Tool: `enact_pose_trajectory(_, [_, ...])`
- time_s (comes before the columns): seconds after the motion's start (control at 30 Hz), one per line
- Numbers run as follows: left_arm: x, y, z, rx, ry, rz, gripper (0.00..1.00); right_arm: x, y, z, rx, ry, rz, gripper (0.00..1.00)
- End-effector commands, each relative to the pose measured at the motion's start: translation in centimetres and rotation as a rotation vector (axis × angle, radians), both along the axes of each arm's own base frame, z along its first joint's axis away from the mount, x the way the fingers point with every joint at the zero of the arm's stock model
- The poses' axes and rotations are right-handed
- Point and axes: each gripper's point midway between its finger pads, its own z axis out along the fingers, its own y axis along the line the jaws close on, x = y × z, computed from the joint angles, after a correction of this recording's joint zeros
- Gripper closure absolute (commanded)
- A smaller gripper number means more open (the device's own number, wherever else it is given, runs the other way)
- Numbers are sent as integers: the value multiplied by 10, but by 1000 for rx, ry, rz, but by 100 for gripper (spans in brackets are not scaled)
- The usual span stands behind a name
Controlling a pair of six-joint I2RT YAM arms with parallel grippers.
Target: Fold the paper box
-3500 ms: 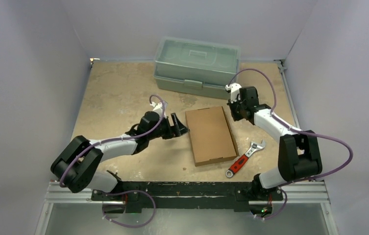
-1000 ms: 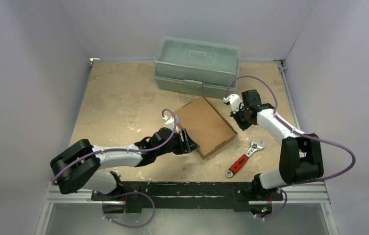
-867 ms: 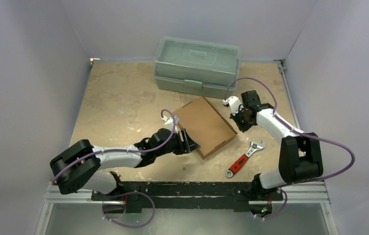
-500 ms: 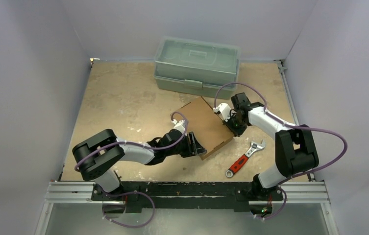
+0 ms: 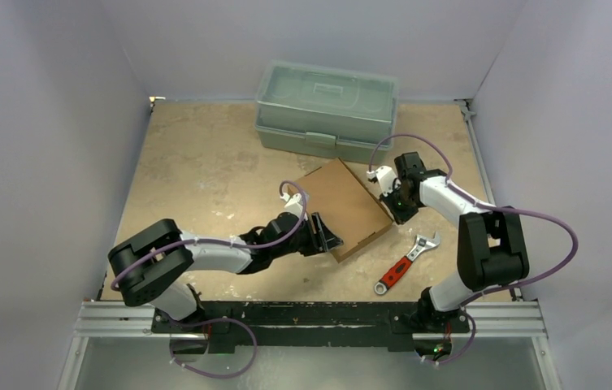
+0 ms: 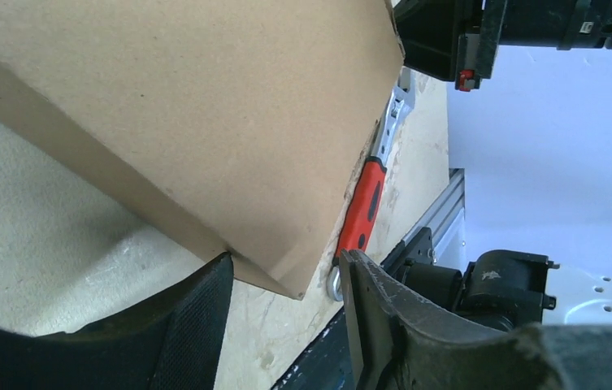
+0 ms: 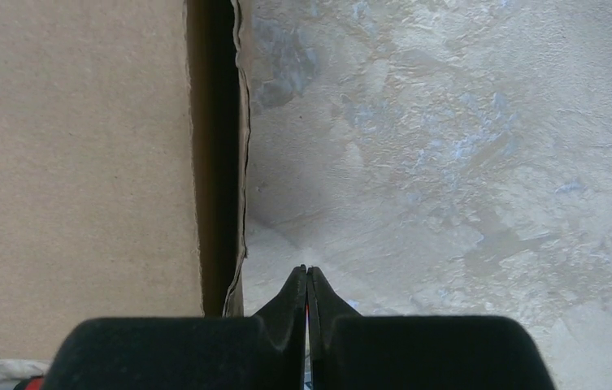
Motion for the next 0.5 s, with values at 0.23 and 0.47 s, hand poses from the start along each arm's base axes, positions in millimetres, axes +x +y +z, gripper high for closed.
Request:
enact_pose_trajectory(0.23, [12,-21,1,-22,-25,-5,51,-41,70,16,272,139,240,100])
enact_pose_trajectory(0.47, [10,-22,1,-27,-27,-19,51,5,26,6,30,-48,27,100])
